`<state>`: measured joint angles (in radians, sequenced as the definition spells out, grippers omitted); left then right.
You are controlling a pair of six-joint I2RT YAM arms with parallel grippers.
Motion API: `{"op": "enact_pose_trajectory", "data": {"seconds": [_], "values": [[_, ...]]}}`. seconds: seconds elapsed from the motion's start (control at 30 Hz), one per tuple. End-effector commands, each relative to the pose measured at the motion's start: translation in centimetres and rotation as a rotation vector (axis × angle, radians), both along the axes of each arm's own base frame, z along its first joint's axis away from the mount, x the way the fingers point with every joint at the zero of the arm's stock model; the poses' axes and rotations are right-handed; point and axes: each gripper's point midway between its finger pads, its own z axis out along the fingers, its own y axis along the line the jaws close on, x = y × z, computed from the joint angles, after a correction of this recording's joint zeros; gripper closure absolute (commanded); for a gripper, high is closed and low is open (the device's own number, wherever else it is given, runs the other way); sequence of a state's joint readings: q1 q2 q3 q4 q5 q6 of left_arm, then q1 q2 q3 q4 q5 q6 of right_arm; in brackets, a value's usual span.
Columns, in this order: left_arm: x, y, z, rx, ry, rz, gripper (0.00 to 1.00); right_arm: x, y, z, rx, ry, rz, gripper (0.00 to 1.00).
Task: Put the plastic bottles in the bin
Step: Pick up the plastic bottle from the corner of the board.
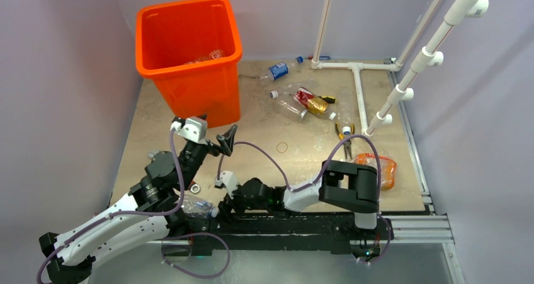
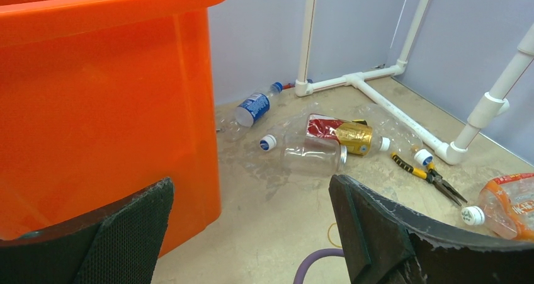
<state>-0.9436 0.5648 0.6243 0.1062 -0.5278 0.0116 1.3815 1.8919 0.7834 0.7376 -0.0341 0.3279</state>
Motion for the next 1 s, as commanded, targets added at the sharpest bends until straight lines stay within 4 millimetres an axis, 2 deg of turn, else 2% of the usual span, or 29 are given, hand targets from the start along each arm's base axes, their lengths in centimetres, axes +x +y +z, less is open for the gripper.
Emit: {"op": "enact_pose_trajectory", "data": {"seconds": [0.0, 0.2, 0.3, 0.57, 0.97], "values": [[-0.1, 0.2, 2.1, -0.043, -0.028, 0.0, 0.07, 0.0, 2.7, 4.4, 0.138, -0.055, 0.0, 0.23], [-0.2, 0.2, 2.1, -0.043, -0.029, -0.006, 0.07, -1.4, 3.5, 3.6, 0.111, -0.075, 0.039, 0.22], [-0.2, 0.2, 2.2, -0.045, -0.03, -0.005, 0.07, -0.7, 3.9, 2.5, 0.07, -0.084, 0.001, 0.25], [-0.2, 0.1, 2.1, -0.041, -0.028, -0.008, 0.07, -0.2, 3.5, 1.1, 0.042, -0.08, -0.034, 0.4], [-0.2, 0.1, 2.1, -0.041, -0.028, -0.01, 0.08, -0.7, 3.4, 1.4, 0.049, -0.082, -0.022, 0.7]]}}
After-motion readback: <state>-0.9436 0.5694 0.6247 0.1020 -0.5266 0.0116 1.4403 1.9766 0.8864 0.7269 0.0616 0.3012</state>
